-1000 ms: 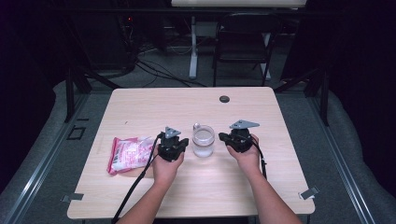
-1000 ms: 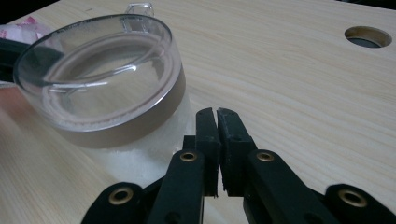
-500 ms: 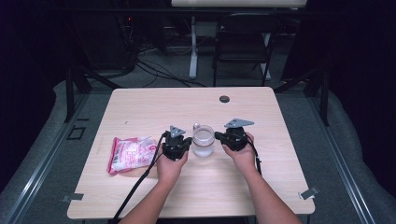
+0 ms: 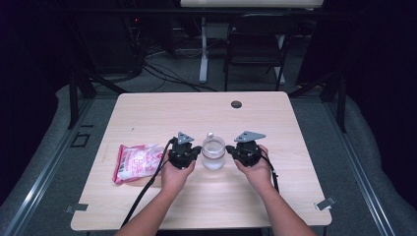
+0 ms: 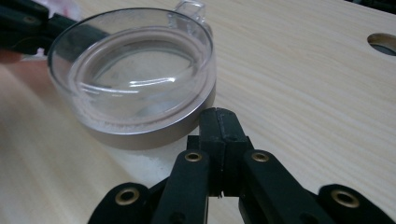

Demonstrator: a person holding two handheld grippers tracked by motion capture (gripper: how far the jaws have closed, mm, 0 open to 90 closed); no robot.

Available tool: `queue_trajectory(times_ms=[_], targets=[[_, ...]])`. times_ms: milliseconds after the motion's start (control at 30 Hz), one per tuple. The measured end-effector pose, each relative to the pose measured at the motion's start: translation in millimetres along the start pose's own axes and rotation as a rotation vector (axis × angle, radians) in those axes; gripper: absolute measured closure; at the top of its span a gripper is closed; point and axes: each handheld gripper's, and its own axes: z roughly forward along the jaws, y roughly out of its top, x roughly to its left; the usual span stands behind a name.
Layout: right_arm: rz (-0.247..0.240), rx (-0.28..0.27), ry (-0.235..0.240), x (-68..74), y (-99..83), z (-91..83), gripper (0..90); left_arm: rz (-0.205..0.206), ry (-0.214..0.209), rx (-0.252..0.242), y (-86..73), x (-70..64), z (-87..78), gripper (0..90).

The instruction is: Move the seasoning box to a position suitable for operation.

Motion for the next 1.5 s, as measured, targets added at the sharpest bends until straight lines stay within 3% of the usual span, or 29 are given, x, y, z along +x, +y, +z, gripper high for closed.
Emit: queue_trajectory(times_ms=[167, 300, 367, 400, 433, 500, 600, 700, 800, 833, 933, 1067, 1100, 1167, 1300, 1500], targets=[[-0.017, 0.012, 0.006, 17.5, -7.5, -12.0, 90.0, 0.006, -0.056, 0.009, -5.7, 3.5, -7.3, 90.0], [-0.037, 0.019, 0.015, 33.5, -14.1, -21.6, 90.0, 0.036, -0.119, 0.014, -11.3, 8.7, -13.5, 90.0], [-0.069, 0.026, 0.02, 40.0, -16.8, -26.6, 90.0, 0.068, -0.163, 0.008, -14.6, 11.0, -15.6, 90.0], [-0.069, 0.026, 0.02, 40.0, -16.8, -26.6, 90.0, 0.068, -0.163, 0.008, -14.6, 11.0, -15.6, 90.0], [-0.074, 0.025, 0.052, 42.5, -20.5, -31.1, 90.0, 0.077, -0.17, 0.005, -15.1, 11.1, -15.3, 90.0], [-0.069, 0.021, 0.066, 42.8, -24.0, -34.7, 90.0, 0.095, -0.191, 0.012, -14.7, 10.3, -14.9, 90.0], [-0.055, 0.014, 0.075, 41.5, -28.4, -39.1, 90.0, 0.119, -0.162, 0.015, -12.4, 5.4, -17.2, 86.3], [-0.06, 0.017, 0.028, 39.5, -32.9, -41.2, 90.0, 0.085, -0.165, 0.006, -8.7, 4.1, -25.3, 83.8], [-0.043, 0.007, 0.014, 36.4, -33.9, -42.1, 90.0, 0.081, -0.149, -0.003, -9.0, 2.7, -28.6, 82.3], [-0.021, -0.01, 0.009, 32.9, -33.9, -42.6, 90.0, 0.106, -0.147, 0.021, -11.2, 1.0, -35.0, 81.6], [-0.022, -0.015, 0.005, 30.5, -33.3, -41.5, 90.0, 0.127, -0.13, 0.025, -16.0, -1.7, -41.3, 81.0], [-0.021, -0.023, 0.002, 25.6, -30.0, -34.6, 90.0, 0.131, -0.132, 0.011, -27.0, -8.7, -50.8, 81.4], [-0.021, -0.023, -0.002, 23.0, -27.4, -30.6, 90.0, 0.117, -0.145, 0.002, -30.6, -11.9, -53.1, 81.8], [-0.013, -0.027, -0.001, 22.1, -26.5, -28.9, 90.0, 0.117, -0.157, -0.012, -33.7, -15.2, -53.1, 82.3], [0.005, -0.033, 0.012, 15.9, -19.0, -19.2, 90.0, 0.169, -0.139, 0.004, -44.2, -26.1, -51.9, 81.7], [0.012, -0.032, 0.041, 12.1, -16.1, -10.8, 90.0, 0.16, -0.129, 0.001, -47.9, -26.5, -52.5, 79.4]])
